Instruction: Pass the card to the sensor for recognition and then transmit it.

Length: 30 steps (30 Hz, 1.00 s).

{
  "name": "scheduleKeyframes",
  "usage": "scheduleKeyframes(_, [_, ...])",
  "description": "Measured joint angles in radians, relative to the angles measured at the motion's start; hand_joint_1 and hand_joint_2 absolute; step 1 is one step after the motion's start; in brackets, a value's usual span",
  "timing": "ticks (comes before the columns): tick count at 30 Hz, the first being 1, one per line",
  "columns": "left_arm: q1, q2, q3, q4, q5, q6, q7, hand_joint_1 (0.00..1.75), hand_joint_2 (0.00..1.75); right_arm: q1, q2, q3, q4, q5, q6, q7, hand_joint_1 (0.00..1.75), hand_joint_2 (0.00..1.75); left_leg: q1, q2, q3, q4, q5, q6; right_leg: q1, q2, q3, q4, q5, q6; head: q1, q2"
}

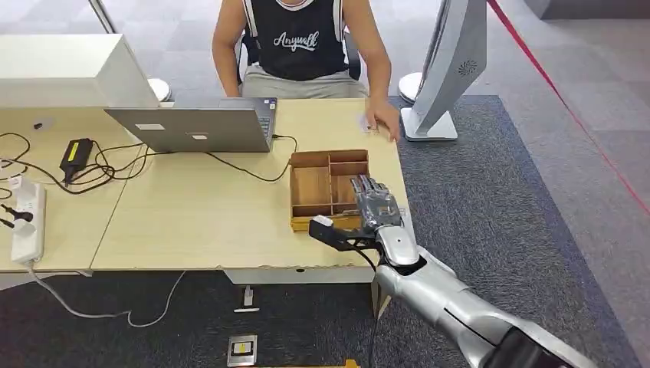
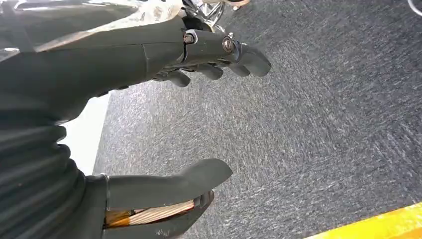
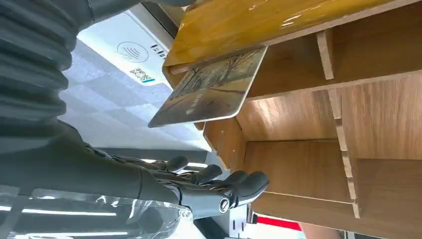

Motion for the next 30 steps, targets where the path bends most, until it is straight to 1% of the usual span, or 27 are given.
scheduleKeyframes(8, [0.001,-0.001,0.0,0.0,-0.001,0.013,-0.005,0.0,1.75,0.002,-0.006,-0.002,0.0,0.002,-0.001,0.007,0.0,1.75,0.0,0.0,0.0,0.0,0.0,0.0,0.0,0.0,0.0,0.0,0.0,0.0,0.0,0.0])
scheduleKeyframes(13, [0.0,-0.002,0.0,0.0,-0.001,0.012,-0.003,0.0,1.75,0.007,-0.013,-0.011,-0.011,0.016,-0.019,0.003,0.0,1.75,0.0,0.0,0.0,0.0,0.0,0.0,0.0,0.0,0.0,0.0,0.0,0.0,0.0,0.0])
scheduleKeyframes(18, [-0.001,-0.004,-0.001,0.0,-0.002,0.013,-0.003,0.0,1.75,0.008,-0.018,-0.022,-0.044,0.032,-0.011,0.018,0.0,1.75,0.0,0.0,0.0,0.0,0.0,0.0,0.0,0.0,0.0,0.0,0.0,0.0,0.0,0.0])
scheduleKeyframes(30, [-0.001,-0.004,-0.002,0.0,-0.002,0.014,-0.003,0.0,1.75,0.011,-0.024,-0.035,-0.069,0.037,-0.014,0.017,0.0,1.75,0.0,0.0,0.0,0.0,0.0,0.0,0.0,0.0,0.0,0.0,0.0,0.0,0.0,0.0])
